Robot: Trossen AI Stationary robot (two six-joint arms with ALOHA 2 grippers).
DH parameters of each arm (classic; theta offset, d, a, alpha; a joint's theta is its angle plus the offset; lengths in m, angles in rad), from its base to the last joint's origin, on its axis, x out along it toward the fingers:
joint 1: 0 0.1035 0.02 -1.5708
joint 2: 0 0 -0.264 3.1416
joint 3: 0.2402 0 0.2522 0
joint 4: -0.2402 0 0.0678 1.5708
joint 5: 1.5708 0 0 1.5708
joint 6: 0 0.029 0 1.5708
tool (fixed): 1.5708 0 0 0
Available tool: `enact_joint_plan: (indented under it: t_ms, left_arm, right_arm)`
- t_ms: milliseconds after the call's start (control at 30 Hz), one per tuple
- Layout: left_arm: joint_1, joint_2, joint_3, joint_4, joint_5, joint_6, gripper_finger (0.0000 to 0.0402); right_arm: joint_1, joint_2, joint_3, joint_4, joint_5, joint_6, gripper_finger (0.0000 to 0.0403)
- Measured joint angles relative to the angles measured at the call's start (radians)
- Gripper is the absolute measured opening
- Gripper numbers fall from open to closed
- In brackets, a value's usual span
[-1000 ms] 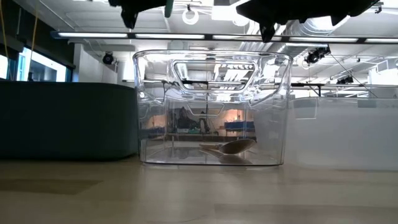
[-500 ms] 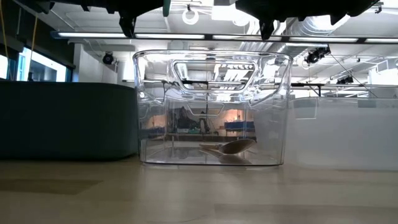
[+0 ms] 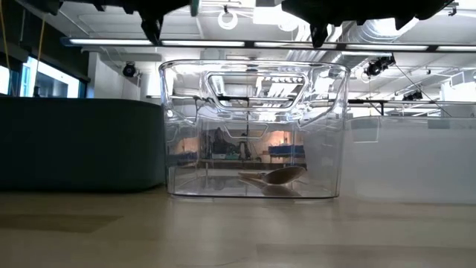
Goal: Sort silverware by color (type)
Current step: Put the light blue spoon into the blue bin
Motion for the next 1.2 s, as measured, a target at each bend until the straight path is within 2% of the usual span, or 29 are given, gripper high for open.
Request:
enact_joint_plan:
  t_ms: [133, 267, 433, 633, 933, 1200]
  left_arm:
    - [-0.029, -0.074, 0.118, -0.474, 0.053, -0.059, 0.0042]
    - [-0.093, -0.077, 0.255, -0.915, 0.081, -0.042, 0.0042]
    - [-0.142, -0.025, 0.317, -1.225, 0.087, -0.061, 0.0042]
    - [-0.143, 0.098, 0.305, -1.388, 0.157, -0.089, 0.0042]
    - [-0.143, 0.277, 0.306, -1.414, 0.197, 0.012, 0.0042]
    - [-0.142, 0.342, 0.307, -1.435, 0.209, 0.096, 0.0042]
  right_arm:
    - [0.0, 0.0, 0.0, -0.003, 0.0, 0.0, 0.0]
    - [0.0, 0.0, 0.0, -0.008, 0.0, 0.0, 0.0]
    - [0.0, 0.0, 0.0, -0.011, 0.0, -0.002, 0.0]
    - [0.0, 0.0, 0.0, -0.022, 0.0, 0.023, 0.0]
    - [0.0, 0.0, 0.0, -0.031, 0.0, 0.023, 0.0]
    - [0.0, 0.0, 0.0, -0.047, 0.0, 0.023, 0.0]
